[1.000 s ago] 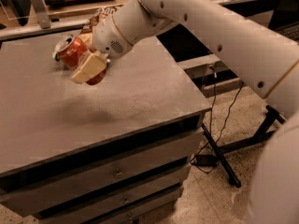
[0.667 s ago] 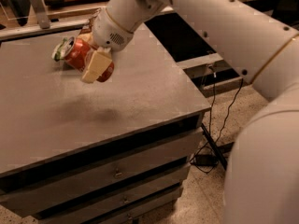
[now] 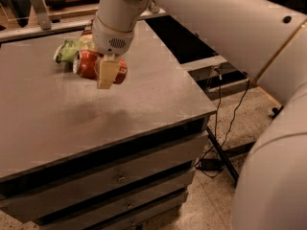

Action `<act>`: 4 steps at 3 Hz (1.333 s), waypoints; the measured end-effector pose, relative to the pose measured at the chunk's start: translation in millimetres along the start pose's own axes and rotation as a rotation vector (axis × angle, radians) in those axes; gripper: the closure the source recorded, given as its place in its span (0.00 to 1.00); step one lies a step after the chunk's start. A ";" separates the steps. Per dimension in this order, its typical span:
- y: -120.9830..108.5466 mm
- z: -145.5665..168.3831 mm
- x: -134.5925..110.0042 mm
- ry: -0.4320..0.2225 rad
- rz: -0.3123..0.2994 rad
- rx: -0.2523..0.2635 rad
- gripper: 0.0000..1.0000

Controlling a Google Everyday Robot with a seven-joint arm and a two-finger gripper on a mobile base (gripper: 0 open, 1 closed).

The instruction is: Knock coke can over

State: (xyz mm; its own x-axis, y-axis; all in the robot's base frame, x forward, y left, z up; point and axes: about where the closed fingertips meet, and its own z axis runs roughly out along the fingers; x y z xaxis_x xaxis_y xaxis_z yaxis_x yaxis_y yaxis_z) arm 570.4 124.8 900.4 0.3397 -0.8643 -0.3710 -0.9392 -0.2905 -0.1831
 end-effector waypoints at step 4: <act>12.8 50.7 -8.6 0.186 -0.118 0.079 1.00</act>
Offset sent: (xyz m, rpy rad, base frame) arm -0.0085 0.0191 -0.0315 -0.1642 -0.2389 0.0234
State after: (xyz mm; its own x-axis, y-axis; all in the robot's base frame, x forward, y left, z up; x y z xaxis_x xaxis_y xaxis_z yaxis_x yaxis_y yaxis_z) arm 557.9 149.3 855.1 0.4251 -0.8891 -0.1694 -0.8840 -0.3676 -0.2890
